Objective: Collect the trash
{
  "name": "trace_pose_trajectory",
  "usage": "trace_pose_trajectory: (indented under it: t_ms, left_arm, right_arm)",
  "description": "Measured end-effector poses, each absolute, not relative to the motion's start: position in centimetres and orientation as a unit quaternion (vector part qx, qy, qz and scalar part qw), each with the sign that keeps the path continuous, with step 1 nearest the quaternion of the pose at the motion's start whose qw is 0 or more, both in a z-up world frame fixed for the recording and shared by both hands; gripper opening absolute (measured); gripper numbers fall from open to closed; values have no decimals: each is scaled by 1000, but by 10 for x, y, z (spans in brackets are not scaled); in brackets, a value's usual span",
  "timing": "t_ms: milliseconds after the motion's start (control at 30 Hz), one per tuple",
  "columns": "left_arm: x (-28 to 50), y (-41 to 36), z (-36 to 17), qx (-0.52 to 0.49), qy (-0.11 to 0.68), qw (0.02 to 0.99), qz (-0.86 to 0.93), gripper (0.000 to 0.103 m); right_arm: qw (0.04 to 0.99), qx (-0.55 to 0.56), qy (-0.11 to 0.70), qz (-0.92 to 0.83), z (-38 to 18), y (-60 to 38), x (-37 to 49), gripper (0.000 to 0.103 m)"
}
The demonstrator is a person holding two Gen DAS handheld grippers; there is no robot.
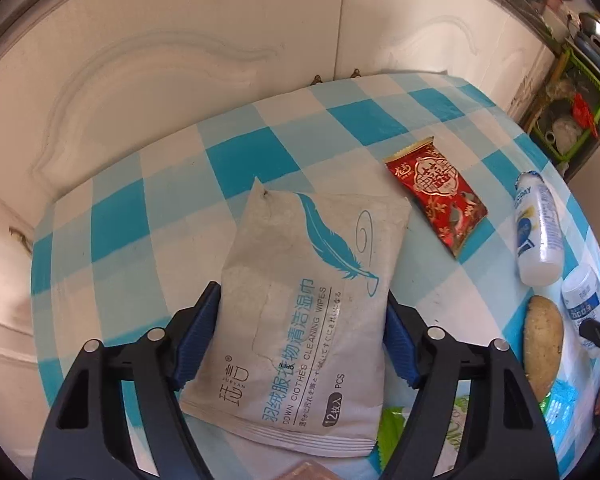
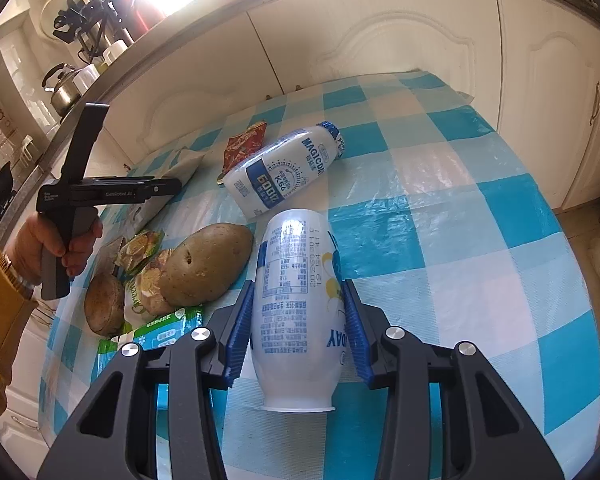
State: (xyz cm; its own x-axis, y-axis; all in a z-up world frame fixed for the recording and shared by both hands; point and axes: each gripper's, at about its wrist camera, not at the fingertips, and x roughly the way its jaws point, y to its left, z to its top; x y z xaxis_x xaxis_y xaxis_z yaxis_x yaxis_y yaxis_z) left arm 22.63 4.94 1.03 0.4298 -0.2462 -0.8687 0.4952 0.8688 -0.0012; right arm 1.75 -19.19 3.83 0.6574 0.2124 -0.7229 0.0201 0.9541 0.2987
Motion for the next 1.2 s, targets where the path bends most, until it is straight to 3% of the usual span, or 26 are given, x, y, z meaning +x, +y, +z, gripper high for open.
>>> trace_pose_trajectory:
  t_ms: [233, 667, 1200]
  left_arm:
    - [207, 73, 22, 73, 469, 854, -211, 73]
    - [118, 123, 82, 21, 391, 900, -192, 73]
    - [-19, 252, 73, -75, 361, 928, -47, 73]
  right_arm:
    - [912, 110, 392, 45, 46, -184, 13, 44]
    - [910, 150, 381, 61, 57, -179, -1, 44]
    - [907, 112, 391, 109, 79, -111, -35, 44]
